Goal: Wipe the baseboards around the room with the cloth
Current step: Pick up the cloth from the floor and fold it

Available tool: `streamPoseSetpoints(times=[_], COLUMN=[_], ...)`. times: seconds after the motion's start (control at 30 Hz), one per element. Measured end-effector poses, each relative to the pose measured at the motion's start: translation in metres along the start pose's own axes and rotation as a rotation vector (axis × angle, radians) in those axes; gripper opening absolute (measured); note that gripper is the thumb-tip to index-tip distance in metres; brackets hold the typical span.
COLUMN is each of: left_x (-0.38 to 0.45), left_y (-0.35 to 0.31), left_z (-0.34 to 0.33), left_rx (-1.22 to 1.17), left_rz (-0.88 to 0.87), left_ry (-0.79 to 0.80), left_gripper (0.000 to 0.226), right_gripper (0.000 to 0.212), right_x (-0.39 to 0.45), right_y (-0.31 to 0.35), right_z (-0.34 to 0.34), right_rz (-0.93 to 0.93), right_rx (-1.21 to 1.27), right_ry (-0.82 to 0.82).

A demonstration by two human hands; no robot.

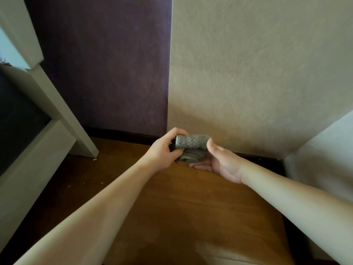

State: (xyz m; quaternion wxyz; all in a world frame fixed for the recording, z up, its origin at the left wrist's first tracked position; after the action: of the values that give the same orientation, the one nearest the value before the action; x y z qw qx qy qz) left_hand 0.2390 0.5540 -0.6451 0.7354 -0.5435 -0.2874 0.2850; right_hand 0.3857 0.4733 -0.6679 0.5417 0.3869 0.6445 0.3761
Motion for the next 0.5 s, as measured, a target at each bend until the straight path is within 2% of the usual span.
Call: streamPoseSetpoints(times=[0.07,0.1,0.2,0.27,0.37,0.43,0.5], left_x=[-0.001,-0.002,-0.001,0.0,0.001,-0.002,-0.004], left_y=[-0.005,-0.008,-0.014,-0.016,-0.005,0.008,0.016], left_z=[-0.006,-0.009,-0.01,-0.007,-0.01,-0.015,-0.018], left_rx=[0.12,0.166,0.227,0.213,0.14,0.105,0.097], left_rz=[-0.076,-0.109,-0.185,-0.198,-0.068,0.09,0.17], left_ry=[0.064,0.08,0.046,0.015,0.122,0.245,0.293], left_gripper=[0.042,0.041,0.04,0.042,0.051,0.071,0.086], right_gripper=[0.089,0.088,0.065,0.058,0.052,0.05,0.05], right_x=[0.0,0.001,0.004,0.004,0.004,0.002,0.001], right_y=[-0.003,-0.004,-0.004,-0.004,-0.002,-0.002,0.0], right_z=[0.001,0.002,0.008,0.013,0.019,0.022,0.024], right_rz=[-0.066,-0.081,-0.033,0.024,0.09,0.122,0.16], right_rx=[-0.032,-0.05,-0.039,-0.026,-0.139,-0.274,-0.39], right_ry=[-0.011,-0.03,-0.069,-0.1,-0.157,-0.202,-0.215])
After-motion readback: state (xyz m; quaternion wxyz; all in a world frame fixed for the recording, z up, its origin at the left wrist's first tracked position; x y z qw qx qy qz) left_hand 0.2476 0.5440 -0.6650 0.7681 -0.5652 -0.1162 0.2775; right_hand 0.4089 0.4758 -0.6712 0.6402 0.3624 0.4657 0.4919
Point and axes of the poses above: each hand's wrist, its own x-axis towards the middle knuckle, its own z-axis out of the back of the hand, y = z × x, the point moved 6 cm from there along x, towards the middle knuckle, and after that the axes turned 5 degrees about -x, right-handed, at the moved point
